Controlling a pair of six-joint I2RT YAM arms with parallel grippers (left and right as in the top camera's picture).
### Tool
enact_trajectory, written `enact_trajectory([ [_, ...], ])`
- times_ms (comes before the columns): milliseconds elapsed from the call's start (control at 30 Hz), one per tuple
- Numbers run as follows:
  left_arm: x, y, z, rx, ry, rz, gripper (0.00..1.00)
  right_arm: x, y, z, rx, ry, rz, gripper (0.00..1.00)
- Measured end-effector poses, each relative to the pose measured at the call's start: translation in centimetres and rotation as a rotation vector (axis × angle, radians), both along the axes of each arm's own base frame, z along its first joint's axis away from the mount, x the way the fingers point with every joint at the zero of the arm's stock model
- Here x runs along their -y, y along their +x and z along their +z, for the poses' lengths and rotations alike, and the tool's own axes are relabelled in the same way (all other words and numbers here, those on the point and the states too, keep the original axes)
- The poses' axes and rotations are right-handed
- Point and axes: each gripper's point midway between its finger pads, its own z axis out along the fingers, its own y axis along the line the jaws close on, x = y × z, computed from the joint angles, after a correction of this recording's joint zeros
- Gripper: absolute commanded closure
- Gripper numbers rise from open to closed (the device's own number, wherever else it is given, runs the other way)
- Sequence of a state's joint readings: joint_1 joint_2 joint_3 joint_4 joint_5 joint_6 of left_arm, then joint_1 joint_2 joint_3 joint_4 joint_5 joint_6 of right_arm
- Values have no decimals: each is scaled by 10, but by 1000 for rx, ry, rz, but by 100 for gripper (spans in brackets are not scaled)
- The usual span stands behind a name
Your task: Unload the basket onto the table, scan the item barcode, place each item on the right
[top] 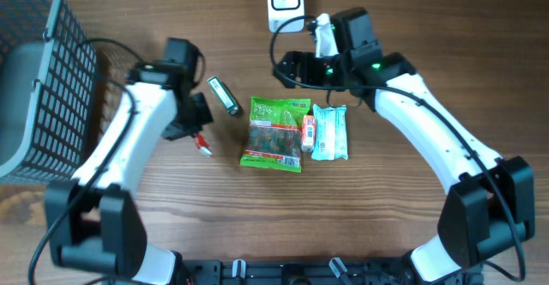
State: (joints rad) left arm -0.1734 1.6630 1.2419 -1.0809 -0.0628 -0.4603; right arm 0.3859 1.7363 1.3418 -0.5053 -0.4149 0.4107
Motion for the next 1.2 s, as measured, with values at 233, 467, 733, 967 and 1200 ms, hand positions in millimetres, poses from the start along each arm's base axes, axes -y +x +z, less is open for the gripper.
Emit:
enact_trajectory([
  [233, -10, -12, -79, -176, 187, -53, 73, 65, 7, -27, -43, -214, -135, 0],
  [467, -25, -3, -75, -158, 280, -47, 25, 78, 8, -32, -32, -289, -159, 1],
  [733, 9, 11, -28, -149, 79, -29, 96, 81, 1, -36, -63, -305, -156, 0],
  [967, 18, -25, -60, -248, -25, -12, 96, 85, -2, -39, -74, -326, -163, 0],
  [1200, 12, -28, -64, -261, -38, 14, 96, 85, -4, -40, -85, -331, -161, 0],
])
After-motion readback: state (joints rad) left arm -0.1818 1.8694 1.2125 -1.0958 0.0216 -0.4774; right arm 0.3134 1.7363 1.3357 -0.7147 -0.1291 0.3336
